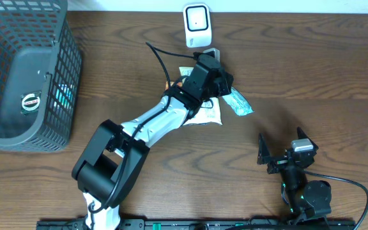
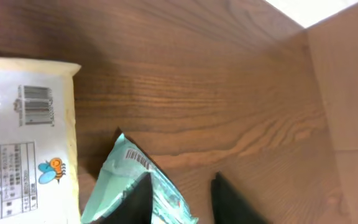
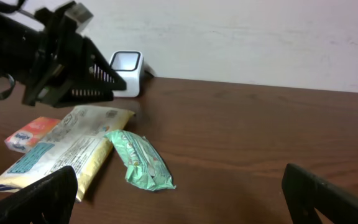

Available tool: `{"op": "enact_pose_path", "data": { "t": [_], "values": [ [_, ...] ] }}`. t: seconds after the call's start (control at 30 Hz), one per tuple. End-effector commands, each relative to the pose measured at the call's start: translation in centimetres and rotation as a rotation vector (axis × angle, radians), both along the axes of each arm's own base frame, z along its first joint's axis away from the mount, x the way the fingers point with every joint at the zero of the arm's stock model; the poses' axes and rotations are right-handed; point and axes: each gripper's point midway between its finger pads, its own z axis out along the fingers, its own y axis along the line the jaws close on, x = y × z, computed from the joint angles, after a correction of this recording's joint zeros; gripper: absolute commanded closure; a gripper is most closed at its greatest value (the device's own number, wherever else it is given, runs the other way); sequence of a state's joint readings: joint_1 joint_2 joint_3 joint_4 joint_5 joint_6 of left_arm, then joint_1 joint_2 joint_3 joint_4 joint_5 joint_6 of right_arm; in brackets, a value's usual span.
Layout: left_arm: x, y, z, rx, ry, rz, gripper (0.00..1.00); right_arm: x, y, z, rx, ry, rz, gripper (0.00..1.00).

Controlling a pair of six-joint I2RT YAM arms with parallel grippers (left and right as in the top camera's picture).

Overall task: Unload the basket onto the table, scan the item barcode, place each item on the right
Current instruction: 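Release the green tissue pack right of the wet-wipe pack, then reach into the basket and grasp the small Kleenex tissue pack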

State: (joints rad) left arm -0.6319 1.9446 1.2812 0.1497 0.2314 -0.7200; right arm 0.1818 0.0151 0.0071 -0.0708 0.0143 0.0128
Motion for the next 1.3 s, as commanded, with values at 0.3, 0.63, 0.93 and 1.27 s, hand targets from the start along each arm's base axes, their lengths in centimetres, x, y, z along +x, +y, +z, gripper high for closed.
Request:
{"op": "enact_pose_path", "data": {
  "t": [0.3,0.63,0.93,1.27],
  "values": [
    [0.6,15.5,22.5,0.289,-0.431,0.022,0.10,0.0,-0.2,-0.1,-0.010,0.002,-0.004,0.01],
    [2.1,42.6,29.3,0.445,-0.368,0.597,0.02,0.0,-0.2,-0.1,-0.010,0.002,-0.004,0.01],
    [-2.4,59.6,22.3,0.506,-0.052,1.025,0.02,0.0,-0.2,-0.1,-0.010,0.002,-0.004,0.01],
    [0.2,57.8,9.6,0.378,0.192,0.647,0.02,0.0,-0.2,-0.1,-0.010,0.002,-0.004,0.01]
  ]
}}
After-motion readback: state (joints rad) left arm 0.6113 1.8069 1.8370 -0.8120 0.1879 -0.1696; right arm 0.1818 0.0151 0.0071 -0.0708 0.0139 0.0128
